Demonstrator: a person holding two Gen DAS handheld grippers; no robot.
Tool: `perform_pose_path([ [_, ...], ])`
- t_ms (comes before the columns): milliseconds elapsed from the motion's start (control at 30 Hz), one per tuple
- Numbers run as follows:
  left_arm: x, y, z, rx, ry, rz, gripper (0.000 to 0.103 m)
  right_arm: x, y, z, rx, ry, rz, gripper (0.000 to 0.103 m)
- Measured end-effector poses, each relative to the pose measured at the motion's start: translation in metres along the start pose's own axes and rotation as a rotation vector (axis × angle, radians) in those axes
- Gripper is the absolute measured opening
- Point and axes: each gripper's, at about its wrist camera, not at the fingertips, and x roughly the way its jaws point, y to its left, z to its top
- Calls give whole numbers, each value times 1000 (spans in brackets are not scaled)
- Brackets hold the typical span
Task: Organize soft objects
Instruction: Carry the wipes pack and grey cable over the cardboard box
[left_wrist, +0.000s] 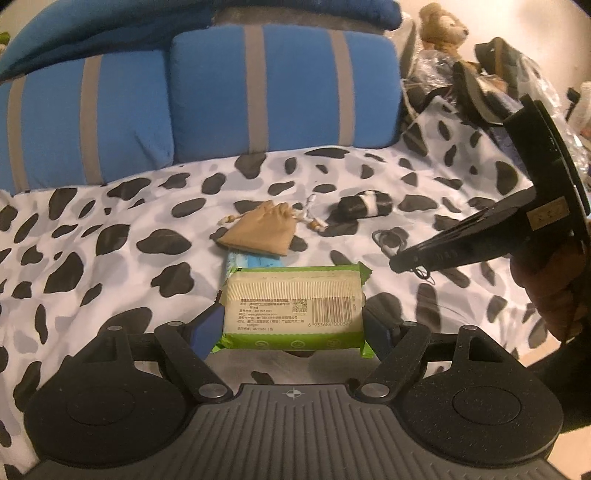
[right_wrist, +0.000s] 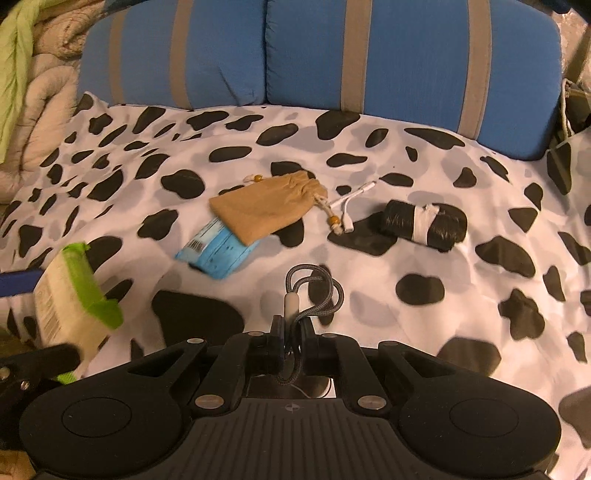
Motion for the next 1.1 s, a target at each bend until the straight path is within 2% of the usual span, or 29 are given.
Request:
perform_pose_path([
  [233,-16,-10,-13,16,-22,-39,79,-28,1,-28,24,-2,20,10],
  [433,-25,-18,-27,17,5,-37,79,-47,8,-51,28,2,43,10],
  [867,-22,-20,-63,-26,201,-111,79,-68,23,-95,29,75,81,10],
  [1100,-24,-32,-82,-11,313,-136,79,-77,34,-114,8,121,106,10],
])
